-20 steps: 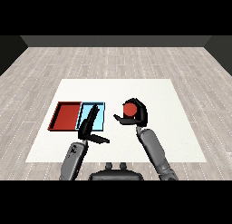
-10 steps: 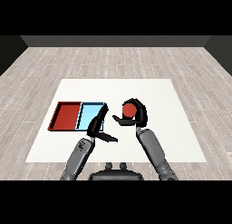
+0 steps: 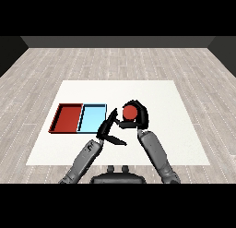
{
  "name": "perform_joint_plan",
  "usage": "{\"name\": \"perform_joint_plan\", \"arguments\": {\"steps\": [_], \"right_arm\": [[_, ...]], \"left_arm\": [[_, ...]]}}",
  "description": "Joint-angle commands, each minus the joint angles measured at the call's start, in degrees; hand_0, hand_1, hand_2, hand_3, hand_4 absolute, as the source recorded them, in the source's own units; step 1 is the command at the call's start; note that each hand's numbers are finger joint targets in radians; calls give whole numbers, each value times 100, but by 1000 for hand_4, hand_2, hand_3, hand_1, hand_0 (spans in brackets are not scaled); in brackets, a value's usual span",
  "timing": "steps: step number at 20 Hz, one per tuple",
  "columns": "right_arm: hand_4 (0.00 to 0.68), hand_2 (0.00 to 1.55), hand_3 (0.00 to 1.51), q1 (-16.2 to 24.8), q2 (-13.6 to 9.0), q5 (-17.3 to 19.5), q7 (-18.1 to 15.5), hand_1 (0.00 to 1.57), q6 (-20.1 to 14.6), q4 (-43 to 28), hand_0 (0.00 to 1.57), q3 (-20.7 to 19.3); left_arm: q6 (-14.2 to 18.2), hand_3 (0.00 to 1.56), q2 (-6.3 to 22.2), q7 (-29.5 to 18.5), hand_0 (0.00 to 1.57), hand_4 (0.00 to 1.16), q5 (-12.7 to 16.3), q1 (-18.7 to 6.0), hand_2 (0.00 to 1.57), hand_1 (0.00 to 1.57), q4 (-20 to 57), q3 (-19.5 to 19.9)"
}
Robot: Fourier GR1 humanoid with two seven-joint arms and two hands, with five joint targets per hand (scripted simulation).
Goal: Pick the red can and put it in the red box
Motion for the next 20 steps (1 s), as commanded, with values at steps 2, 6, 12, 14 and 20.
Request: {"name": "perform_joint_plan", "arguments": {"steps": [2, 6, 12, 14, 20], "right_arm": [[650, 1481, 1417, -106, 6, -136, -404, 1571, 56, 380, 1571, -23], [633, 1476, 1412, -259, 6, -140, -87, 1571, -76, 203, 1571, 216], [629, 1479, 1412, 49, 6, -247, -114, 1571, -270, -235, 1571, 465], [623, 1480, 1408, -162, 6, -332, -542, 1571, -307, 457, 1571, 639], [651, 1485, 1414, -110, 3, -323, -329, 1571, -609, 18, 1571, 1008]], "left_arm": [[352, 0, -1, 18, 0, 0, 471, -369, 0, 0, 291, -340], [204, 0, 0, 212, 0, 0, 545, -445, 0, 0, 223, -288], [-16, 0, -1, 134, 0, 0, 477, -429, 0, 0, 360, -65], [229, 0, -1, -144, 0, 0, 763, -444, 0, 0, 490, -458], [554, 0, 2, -139, 0, 0, 976, -882, 0, 0, 711, -732]]}}
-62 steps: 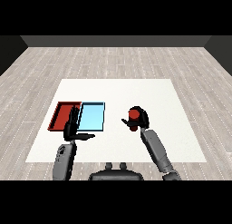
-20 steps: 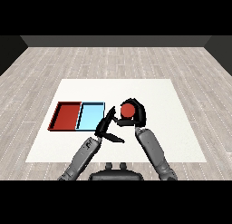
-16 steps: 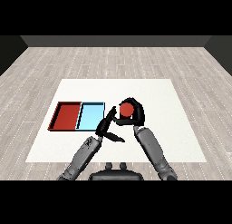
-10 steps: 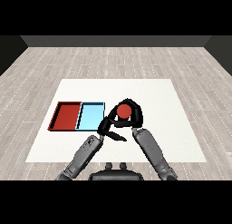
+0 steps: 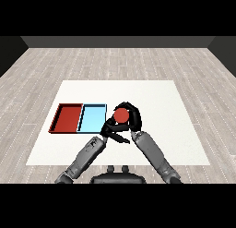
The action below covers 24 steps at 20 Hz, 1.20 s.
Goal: Pick the red can and put it in the red box
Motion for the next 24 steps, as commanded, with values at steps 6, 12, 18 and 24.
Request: {"name": "perform_joint_plan", "arguments": {"steps": [6, 12, 18, 24], "right_arm": [[658, 1482, 1404, 112, 65, -60, 258, 1571, -468, -357, 1571, 712], [624, 1474, 1405, 12, 66, -468, -320, 1571, -288, 166, 1571, 409], [632, 1473, 1403, 29, 66, -499, -484, 1571, -115, 228, 1571, 256], [637, 1465, 1399, 9, 67, -345, -251, 1571, -287, 44, 1571, 413]], "left_arm": [[517, 0, -75, -143, 0, 0, 17, -118, 0, 0, -108, -461], [1535, 1539, -76, -373, 1571, 1122, 305, -98, 1571, 1571, 337, 52], [1672, 1497, -74, -26, 1571, 1123, 364, -282, 1571, 1571, 304, -156], [1978, 1495, -75, 18, 1571, 1131, 425, -281, 1571, 1571, 129, -433]]}}
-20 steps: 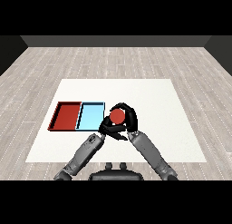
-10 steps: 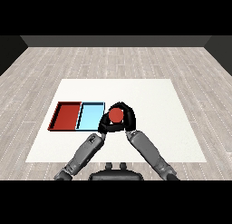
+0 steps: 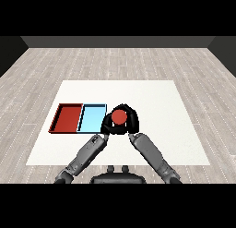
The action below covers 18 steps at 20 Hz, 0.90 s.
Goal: Pick the red can and put it in the red box
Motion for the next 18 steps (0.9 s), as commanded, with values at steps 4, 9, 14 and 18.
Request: {"name": "perform_joint_plan", "arguments": {"steps": [4, 9, 14, 18], "right_arm": [[172, 1351, 1278, -112, 51, -40, 31, 1423, -607, -57, 1423, 432], [0, 0, 0, -75, 8, 602, 676, 0, 261, 152, 0, 92], [0, 0, 0, -241, 51, 695, 595, 0, 89, 257, 0, 12], [0, 0, 0, 31, 53, 590, 511, 0, 130, -20, 0, -180]], "left_arm": [[38, 1491, -99, -69, 1571, 1131, -168, 260, 1571, 1571, -145, -11], [88, 1499, -101, -79, 1571, 1127, -148, 130, 1571, 1571, -94, 3], [120, 1496, -82, -19, 1571, 1129, -516, 621, 1571, 1571, -507, -77], [141, 1502, -103, -168, 1571, 1133, -42, -128, 1571, 1571, 236, 40]]}}
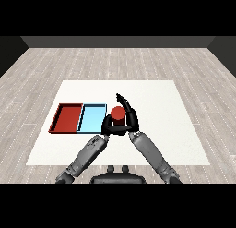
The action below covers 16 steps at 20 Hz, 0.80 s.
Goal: Pick the red can and put it in the red box
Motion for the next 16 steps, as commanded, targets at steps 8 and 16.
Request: {"name": "perform_joint_plan", "arguments": {"steps": [8, 16], "right_arm": [[0, 0, 0, 400, -239, -156, -352, 0, 381, -198, 0, -546], [0, 0, 0, 763, -376, -76, 296, 0, 368, -1549, 0, -846]], "left_arm": [[89, 1488, -34, 193, 1571, 1137, -39, -246, 1571, 1571, -86, 49], [-416, 1463, 341, 264, 1571, 1132, -346, 228, 1569, 1571, -395, 552]]}}
